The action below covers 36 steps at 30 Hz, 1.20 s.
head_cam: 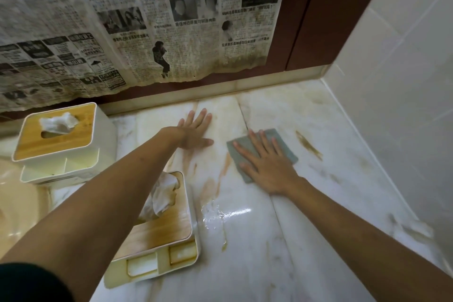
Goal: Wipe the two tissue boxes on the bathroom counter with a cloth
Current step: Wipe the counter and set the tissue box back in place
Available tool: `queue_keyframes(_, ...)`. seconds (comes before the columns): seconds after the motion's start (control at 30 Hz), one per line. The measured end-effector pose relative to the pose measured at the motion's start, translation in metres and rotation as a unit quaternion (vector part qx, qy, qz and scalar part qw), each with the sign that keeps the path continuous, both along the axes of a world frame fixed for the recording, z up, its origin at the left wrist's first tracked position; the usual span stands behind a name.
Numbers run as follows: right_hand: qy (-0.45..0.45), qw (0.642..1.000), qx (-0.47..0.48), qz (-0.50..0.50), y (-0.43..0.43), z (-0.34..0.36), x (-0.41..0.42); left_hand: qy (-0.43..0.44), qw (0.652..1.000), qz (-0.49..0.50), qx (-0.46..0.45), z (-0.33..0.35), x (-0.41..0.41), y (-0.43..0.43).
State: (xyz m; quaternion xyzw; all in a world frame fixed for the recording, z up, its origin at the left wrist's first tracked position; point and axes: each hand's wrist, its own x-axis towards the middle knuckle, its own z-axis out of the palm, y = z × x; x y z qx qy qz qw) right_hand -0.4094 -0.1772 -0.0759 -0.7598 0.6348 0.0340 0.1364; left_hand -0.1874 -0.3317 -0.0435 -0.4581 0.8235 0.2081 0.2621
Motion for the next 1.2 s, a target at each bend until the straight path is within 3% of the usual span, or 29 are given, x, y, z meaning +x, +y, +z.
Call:
queue_keyframes(0.27,-0.002,0.999,0.036,0.029,0.058,0.008,-0.016,0.103,0.993,0.053,-0.03,0.047,0.003,0.02)
queue_keyframes(0.6,0.006,0.994,0.102,0.048,0.115,0.017,0.033,0.339,0.914,0.147,-0.167,0.103,0.058,0.12)
queue_keyframes(0.77,0.011,0.995,0.099,0.017,0.147,0.02,0.079,0.365,0.889,0.162,-0.222,0.104,0.094,0.171)
queue_keyframes(0.87,-0.003,0.993,0.111,0.051,0.153,0.021,0.094,0.377,0.877,0.173,-0.243,0.104,0.114,0.192)
queue_keyframes(0.97,-0.065,0.99,0.113,0.047,0.144,0.04,0.089,0.385,0.858,0.216,-0.262,0.102,0.131,0.212)
queue_keyframes(1.03,-0.164,0.985,0.053,-0.019,0.134,0.061,0.083,0.391,0.844,0.241,-0.279,0.1,0.142,0.223)
queue_keyframes(1.13,-0.34,0.931,-0.01,-0.129,0.116,0.096,0.086,0.406,0.822,0.278,-0.288,0.093,0.158,0.235)
queue_keyframes(1.2,-0.411,0.896,-0.009,-0.168,0.103,0.115,0.096,0.402,0.804,0.326,-0.293,0.089,0.164,0.241)
